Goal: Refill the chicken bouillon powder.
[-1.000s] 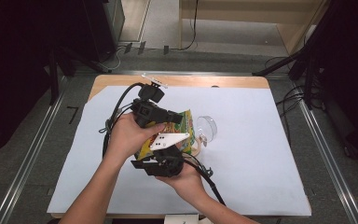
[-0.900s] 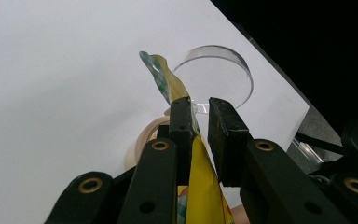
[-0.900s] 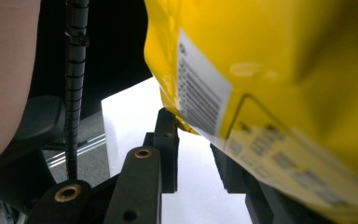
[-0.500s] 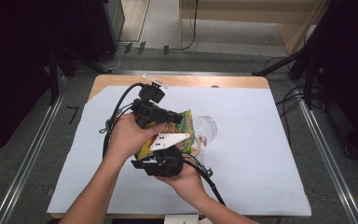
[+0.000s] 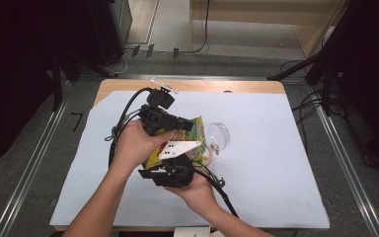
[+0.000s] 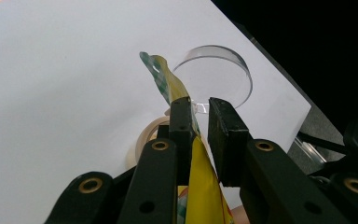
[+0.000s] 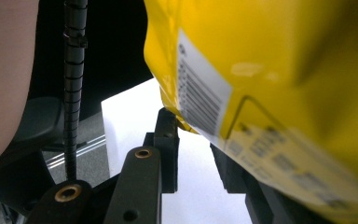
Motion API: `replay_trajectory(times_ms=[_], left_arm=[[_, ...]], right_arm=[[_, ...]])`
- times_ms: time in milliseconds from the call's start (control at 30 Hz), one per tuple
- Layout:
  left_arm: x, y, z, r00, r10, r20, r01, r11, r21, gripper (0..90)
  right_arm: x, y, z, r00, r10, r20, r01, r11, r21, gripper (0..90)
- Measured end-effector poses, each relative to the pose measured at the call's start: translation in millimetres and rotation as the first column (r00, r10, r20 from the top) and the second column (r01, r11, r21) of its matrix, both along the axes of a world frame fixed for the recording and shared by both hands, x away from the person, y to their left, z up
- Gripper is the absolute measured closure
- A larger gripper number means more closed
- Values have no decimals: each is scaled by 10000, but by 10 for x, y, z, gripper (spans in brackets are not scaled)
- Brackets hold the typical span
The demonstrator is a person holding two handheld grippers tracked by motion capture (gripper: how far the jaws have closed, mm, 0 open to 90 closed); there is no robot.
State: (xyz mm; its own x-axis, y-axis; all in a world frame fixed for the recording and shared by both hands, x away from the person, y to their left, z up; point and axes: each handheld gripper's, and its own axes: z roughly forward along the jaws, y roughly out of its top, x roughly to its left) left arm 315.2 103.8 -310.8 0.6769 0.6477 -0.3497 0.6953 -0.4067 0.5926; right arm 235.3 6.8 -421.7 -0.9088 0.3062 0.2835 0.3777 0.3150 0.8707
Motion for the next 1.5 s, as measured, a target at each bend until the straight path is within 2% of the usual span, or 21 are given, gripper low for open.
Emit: replay_trajectory(times_ms=[1500], left_arm=[[4, -14, 25, 10000, -11, 62, 11, 10000, 70, 799]], right_arm=[[3, 3, 19, 10000, 29, 17, -30, 9999, 109, 740]])
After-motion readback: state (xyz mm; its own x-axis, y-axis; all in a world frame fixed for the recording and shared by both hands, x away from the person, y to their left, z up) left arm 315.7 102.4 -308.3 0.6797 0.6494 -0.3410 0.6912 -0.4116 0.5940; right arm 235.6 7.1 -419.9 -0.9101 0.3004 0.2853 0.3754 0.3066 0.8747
